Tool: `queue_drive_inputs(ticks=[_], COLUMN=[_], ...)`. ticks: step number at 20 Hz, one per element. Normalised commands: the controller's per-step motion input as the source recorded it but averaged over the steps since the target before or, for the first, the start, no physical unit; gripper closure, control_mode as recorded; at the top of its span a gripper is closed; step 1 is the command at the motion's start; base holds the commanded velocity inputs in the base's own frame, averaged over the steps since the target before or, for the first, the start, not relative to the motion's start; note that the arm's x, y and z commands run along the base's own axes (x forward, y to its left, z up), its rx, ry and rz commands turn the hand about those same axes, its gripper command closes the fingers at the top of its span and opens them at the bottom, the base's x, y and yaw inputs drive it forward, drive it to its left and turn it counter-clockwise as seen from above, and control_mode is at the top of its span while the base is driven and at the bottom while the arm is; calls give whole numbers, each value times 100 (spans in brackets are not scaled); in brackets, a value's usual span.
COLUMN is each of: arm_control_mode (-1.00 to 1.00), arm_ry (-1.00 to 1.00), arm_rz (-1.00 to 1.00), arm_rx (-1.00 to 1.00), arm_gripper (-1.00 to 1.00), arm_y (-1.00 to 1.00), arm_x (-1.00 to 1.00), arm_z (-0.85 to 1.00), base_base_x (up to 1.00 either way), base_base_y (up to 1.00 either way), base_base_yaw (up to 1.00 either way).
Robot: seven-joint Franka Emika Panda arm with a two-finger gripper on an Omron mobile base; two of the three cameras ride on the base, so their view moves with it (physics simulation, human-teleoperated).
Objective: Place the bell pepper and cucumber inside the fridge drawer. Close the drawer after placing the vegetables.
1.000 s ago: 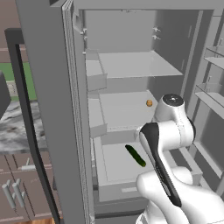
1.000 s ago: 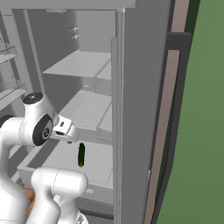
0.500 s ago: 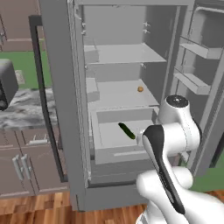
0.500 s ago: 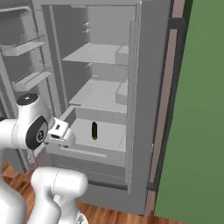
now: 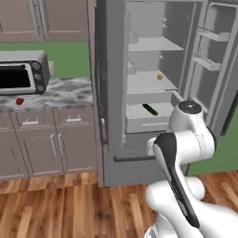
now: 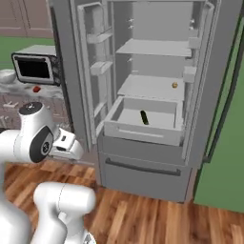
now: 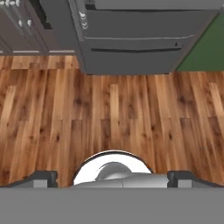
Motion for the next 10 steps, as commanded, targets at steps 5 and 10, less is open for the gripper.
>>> queue_drive_inputs(ticks=[5, 10], arm_control_mode=[100, 100], arm_ry=[0, 0], arm_rz=[0, 0], arm_rx=[0, 0], arm_gripper=[-100, -100], arm_y=[0, 0], arm_x=[0, 0], arm_z=[0, 0], base_base_x=[-31, 44], base_base_y=[100, 100], base_base_yaw=[0, -6])
